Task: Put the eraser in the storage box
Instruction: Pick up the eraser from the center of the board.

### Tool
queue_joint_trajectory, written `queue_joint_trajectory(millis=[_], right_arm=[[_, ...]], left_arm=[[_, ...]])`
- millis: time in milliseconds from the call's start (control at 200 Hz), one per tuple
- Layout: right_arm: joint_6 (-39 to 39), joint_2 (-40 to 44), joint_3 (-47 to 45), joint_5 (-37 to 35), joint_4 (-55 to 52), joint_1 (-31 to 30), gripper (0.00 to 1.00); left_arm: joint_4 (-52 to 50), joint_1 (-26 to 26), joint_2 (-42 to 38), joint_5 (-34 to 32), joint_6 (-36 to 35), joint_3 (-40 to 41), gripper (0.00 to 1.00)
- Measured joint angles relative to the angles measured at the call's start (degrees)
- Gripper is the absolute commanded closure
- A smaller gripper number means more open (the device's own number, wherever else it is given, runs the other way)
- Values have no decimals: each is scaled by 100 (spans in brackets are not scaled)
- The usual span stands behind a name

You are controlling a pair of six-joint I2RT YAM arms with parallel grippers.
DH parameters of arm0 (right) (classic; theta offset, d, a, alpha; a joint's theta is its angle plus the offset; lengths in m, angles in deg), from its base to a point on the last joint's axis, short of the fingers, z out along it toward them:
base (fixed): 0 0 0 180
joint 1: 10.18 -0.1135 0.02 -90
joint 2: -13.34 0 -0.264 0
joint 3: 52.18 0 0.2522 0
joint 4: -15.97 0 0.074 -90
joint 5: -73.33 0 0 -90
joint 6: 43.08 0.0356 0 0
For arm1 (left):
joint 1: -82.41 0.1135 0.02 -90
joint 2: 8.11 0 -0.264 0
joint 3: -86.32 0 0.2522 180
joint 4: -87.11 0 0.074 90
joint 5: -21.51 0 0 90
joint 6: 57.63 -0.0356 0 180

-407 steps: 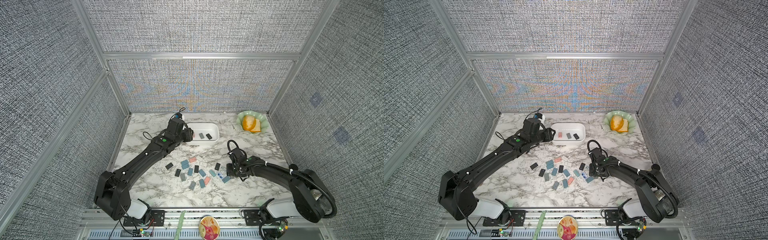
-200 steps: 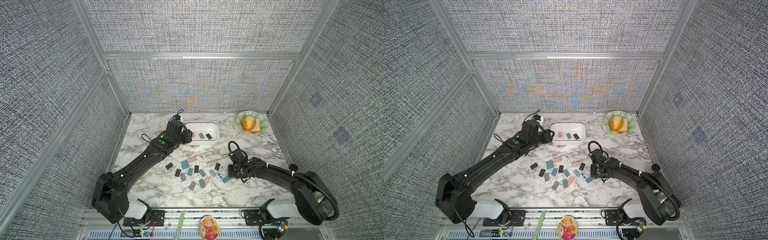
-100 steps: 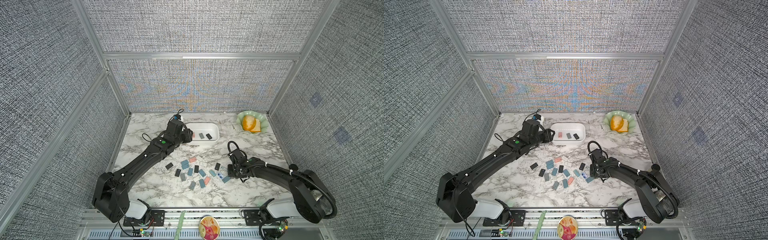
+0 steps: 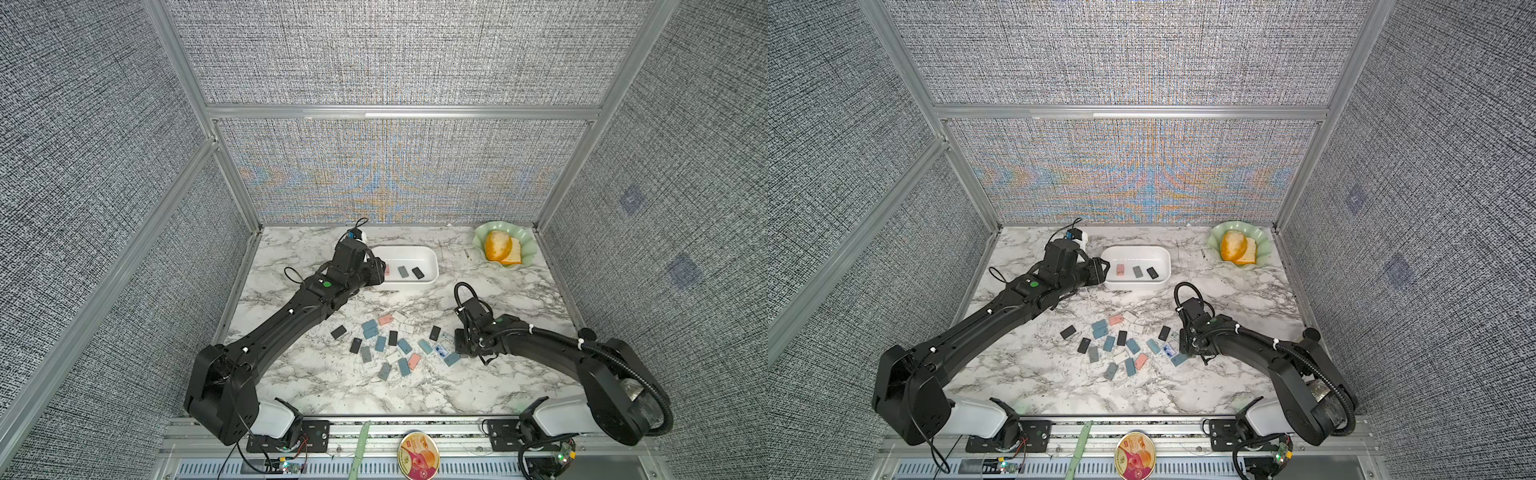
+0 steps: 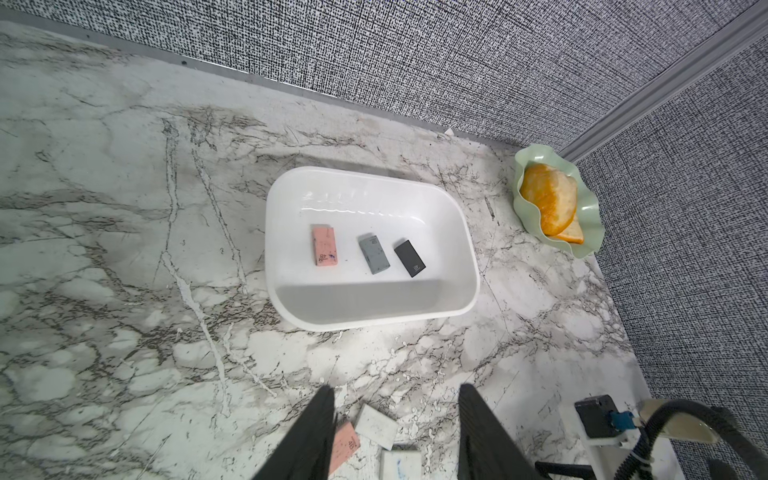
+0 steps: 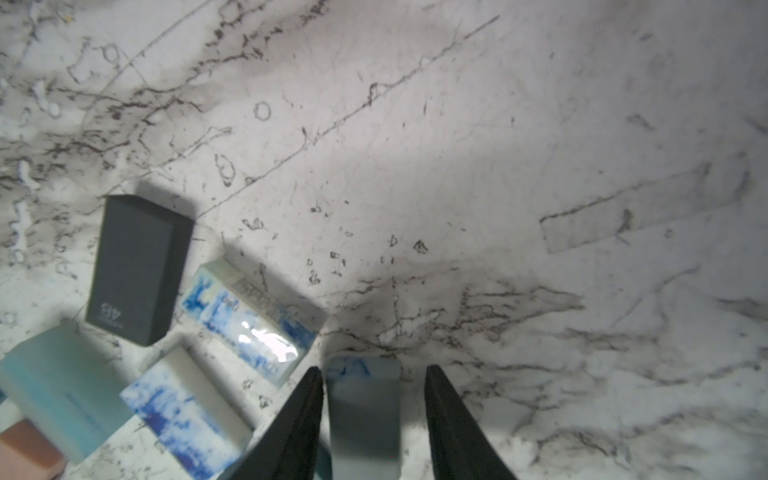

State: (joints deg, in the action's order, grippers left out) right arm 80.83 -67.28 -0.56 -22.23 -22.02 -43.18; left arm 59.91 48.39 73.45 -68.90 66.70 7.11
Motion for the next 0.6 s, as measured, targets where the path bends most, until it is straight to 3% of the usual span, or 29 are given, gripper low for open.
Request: queue_joint_trajectory(millis=[220,595], right_arm=[[20,-28,4,-59,7,-46,57],[63,-37,-11,-146,39,-76,67]], left_arm=[[0,0,0,0,0,9,50],[2,0,-4,0,2,81,50]])
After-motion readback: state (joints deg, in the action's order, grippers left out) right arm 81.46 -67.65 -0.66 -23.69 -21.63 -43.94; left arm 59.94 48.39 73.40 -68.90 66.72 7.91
